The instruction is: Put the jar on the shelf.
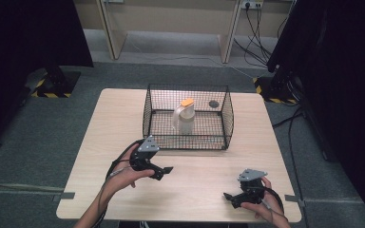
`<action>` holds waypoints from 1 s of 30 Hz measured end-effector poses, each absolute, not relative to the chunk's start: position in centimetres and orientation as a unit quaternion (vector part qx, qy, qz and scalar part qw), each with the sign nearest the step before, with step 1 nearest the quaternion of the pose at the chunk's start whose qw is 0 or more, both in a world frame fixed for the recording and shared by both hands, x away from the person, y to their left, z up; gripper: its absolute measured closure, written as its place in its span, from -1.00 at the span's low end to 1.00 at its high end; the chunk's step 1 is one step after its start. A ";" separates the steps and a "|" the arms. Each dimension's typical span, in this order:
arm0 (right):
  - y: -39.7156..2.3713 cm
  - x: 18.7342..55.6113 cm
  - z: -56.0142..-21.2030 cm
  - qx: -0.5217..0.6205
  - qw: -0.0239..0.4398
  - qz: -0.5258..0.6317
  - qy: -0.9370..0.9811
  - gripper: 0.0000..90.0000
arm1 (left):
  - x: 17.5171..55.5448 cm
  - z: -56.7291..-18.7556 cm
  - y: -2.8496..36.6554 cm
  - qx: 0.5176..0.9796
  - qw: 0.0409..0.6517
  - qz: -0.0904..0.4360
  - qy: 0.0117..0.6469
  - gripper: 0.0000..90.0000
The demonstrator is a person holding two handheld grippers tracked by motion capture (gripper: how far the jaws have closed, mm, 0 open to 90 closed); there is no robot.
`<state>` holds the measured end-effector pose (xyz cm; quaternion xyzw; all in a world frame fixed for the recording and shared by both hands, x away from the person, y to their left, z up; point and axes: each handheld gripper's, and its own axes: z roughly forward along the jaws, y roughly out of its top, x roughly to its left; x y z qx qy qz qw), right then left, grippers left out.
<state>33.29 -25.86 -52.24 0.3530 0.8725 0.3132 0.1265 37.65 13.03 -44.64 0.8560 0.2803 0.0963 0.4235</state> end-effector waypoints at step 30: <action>-25.7 33.3 -52.3 0.353 0.126 0.313 0.873 -1.00 | 34.3 -48.2 14.8 0.842 0.438 0.092 0.301 -0.84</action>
